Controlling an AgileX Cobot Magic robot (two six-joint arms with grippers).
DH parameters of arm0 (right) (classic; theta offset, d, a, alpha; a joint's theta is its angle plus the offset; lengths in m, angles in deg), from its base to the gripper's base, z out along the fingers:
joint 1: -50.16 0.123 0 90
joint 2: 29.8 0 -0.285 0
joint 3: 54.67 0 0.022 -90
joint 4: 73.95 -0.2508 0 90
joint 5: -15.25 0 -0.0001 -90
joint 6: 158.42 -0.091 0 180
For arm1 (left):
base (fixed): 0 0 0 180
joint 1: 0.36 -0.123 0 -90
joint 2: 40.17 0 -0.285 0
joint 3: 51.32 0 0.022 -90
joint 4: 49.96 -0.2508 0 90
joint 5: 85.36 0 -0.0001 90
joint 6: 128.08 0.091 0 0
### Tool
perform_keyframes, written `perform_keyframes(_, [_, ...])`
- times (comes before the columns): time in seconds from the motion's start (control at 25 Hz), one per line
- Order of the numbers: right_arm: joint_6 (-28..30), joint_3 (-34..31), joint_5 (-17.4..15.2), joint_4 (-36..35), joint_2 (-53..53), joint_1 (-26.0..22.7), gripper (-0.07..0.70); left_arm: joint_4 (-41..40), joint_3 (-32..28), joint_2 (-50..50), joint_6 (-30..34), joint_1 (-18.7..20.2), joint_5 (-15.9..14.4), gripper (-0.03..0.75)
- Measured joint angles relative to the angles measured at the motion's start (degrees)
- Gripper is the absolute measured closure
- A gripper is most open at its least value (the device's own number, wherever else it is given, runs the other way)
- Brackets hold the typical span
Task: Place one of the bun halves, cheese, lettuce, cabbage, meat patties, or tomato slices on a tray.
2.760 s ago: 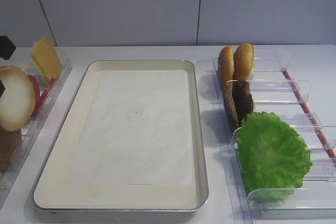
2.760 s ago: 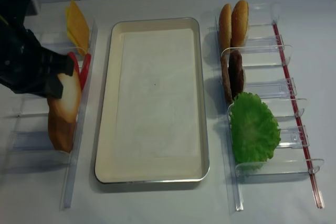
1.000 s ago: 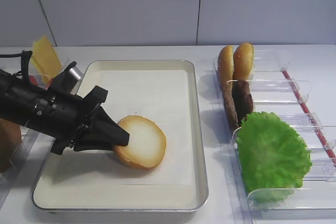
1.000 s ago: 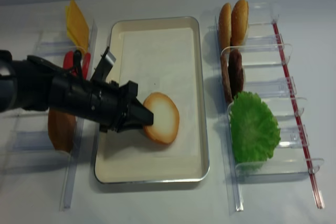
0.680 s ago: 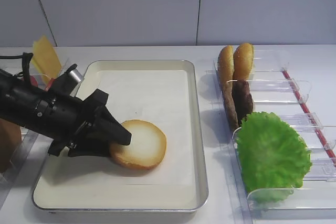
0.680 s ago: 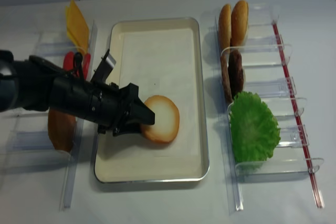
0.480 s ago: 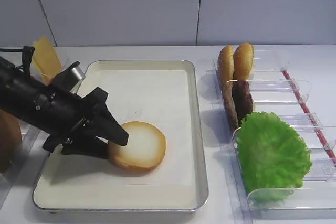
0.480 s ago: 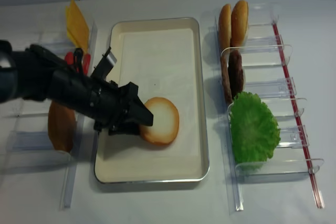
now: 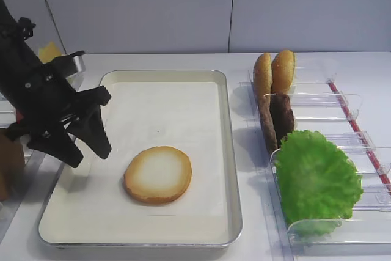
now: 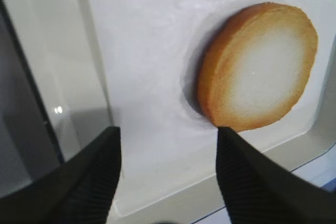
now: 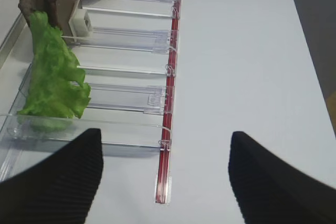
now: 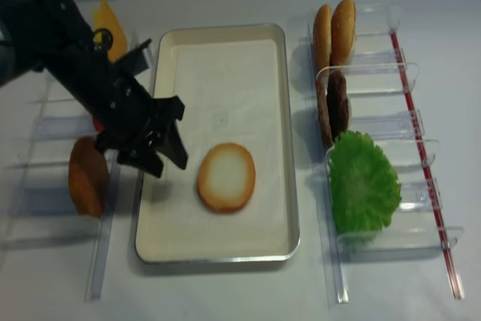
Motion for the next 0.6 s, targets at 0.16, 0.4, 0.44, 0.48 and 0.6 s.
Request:
perform_keyframes(0.16, [0.08, 0.0, 0.0, 0.0, 0.0, 0.0, 0.11, -5.69, 0.32, 3.42, -5.47, 0.0, -0.62, 0.342])
perform_keyframes(0.4, [0.08, 0.0, 0.0, 0.0, 0.0, 0.0, 0.11, -12.97, 0.32, 11.82, -9.68, 0.0, -1.34, 0.343])
perform_keyframes(0.44, [0.13, 0.0, 0.0, 0.0, 0.0, 0.0, 0.11, -13.84, 0.32, 13.27, -10.12, 0.0, -1.48, 0.344])
perform_keyframes(0.48, [0.22, 0.0, 0.0, 0.0, 0.0, 0.0, 0.11, -14.88, 0.32, 15.43, -10.78, 0.0, -1.63, 0.344])
perform_keyframes(0.6, [0.22, 0.0, 0.0, 0.0, 0.0, 0.0, 0.11, -17.27, -0.14, 21.01, -11.33, 0.0, -1.85, 0.345])
